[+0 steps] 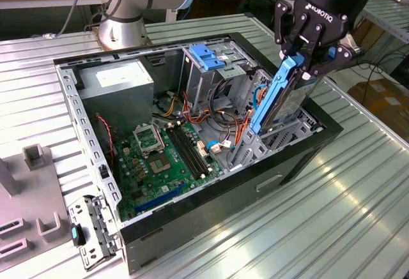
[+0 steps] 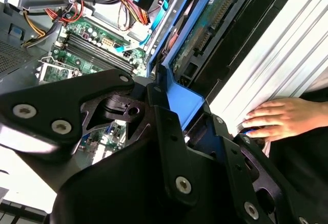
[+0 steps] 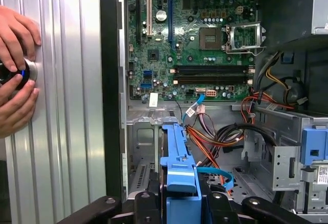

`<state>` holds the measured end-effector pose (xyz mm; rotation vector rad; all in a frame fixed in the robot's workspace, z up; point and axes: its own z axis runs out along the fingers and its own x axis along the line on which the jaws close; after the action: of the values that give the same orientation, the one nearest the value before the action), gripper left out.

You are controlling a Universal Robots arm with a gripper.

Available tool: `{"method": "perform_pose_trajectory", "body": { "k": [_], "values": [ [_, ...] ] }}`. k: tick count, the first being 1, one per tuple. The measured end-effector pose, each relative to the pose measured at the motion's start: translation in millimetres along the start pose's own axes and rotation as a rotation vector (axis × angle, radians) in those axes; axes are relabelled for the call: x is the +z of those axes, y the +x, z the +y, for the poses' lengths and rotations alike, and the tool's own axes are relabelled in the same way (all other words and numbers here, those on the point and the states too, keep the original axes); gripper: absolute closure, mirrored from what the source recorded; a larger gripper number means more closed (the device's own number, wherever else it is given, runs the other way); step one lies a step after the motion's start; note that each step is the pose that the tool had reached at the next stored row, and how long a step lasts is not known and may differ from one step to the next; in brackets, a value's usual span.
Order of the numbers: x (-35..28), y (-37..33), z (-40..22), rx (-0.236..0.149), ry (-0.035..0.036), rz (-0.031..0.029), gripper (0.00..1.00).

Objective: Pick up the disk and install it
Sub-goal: 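Insert the disk into the insertion slot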

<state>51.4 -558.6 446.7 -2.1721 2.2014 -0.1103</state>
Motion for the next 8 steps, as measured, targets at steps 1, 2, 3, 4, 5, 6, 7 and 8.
{"method": "perform_pose_trajectory", "body": {
  "k": [1,2,3,4,5,6,7,8],
  "values": [
    [0.1,0.2,0.0,0.0,0.0,0.0001,0.63],
    [0.1,0.2,0.0,0.0,0.0,0.0002,0.63],
    [0.1,0.2,0.0,0.0,-0.0001,0.0002,0.63],
    [0.1,0.2,0.0,0.0,0.0,0.0002,0.63],
    [0.1,0.3,0.0,0.0,0.0,0.0001,0.63],
    [0.1,0.3,0.0,0.0,0.0,0.0002,0.63],
    [0.0,0.3,0.0,0.0,-0.0001,0.0004,0.63],
    [0.0,0.3,0.0,0.0,0.0,0.0003,0.62]
  ]
}}
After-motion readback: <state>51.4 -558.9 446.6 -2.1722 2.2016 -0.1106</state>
